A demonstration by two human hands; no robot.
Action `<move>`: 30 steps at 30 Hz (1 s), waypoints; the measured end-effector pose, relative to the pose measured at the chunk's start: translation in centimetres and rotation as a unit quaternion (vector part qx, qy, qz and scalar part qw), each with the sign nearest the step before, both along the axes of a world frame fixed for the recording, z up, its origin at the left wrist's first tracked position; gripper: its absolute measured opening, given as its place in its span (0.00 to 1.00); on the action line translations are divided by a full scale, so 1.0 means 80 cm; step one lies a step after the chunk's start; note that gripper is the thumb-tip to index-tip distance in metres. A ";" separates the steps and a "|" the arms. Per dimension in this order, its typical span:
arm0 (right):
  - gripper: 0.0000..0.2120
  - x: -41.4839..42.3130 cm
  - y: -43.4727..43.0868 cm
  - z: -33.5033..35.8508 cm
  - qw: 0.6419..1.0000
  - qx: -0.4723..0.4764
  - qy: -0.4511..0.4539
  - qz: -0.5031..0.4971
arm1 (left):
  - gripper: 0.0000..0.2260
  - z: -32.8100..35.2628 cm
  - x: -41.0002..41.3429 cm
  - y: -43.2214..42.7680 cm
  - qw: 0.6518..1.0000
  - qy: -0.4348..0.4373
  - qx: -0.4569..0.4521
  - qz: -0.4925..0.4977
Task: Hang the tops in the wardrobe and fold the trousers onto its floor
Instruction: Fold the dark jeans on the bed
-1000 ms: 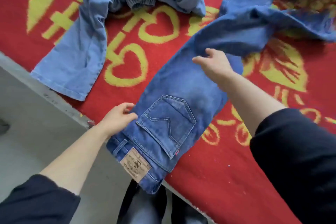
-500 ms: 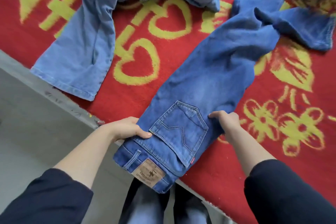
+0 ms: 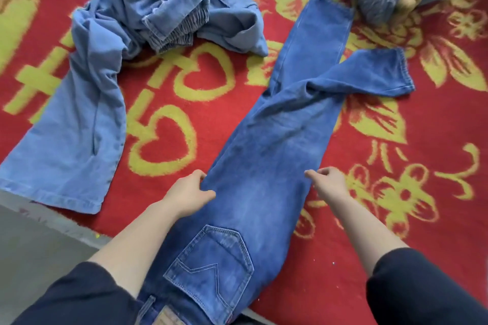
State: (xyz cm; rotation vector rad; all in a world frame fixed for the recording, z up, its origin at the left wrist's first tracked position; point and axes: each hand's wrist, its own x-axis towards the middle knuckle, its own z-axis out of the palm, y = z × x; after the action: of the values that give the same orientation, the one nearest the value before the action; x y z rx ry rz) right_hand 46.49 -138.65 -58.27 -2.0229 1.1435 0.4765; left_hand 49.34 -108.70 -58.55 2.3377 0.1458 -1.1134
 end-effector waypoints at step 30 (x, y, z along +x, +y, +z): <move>0.10 0.489 -0.145 0.034 0.949 -0.074 -0.305 0.032 | 0.12 -0.067 0.242 -0.198 0.938 -0.011 -0.313 0.147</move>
State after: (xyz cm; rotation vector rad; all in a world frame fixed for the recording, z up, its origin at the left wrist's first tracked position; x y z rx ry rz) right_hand 85.59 -150.28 -55.53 -2.1199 0.7456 -0.2135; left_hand 68.70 -124.53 -63.89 1.6913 0.1079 -0.8279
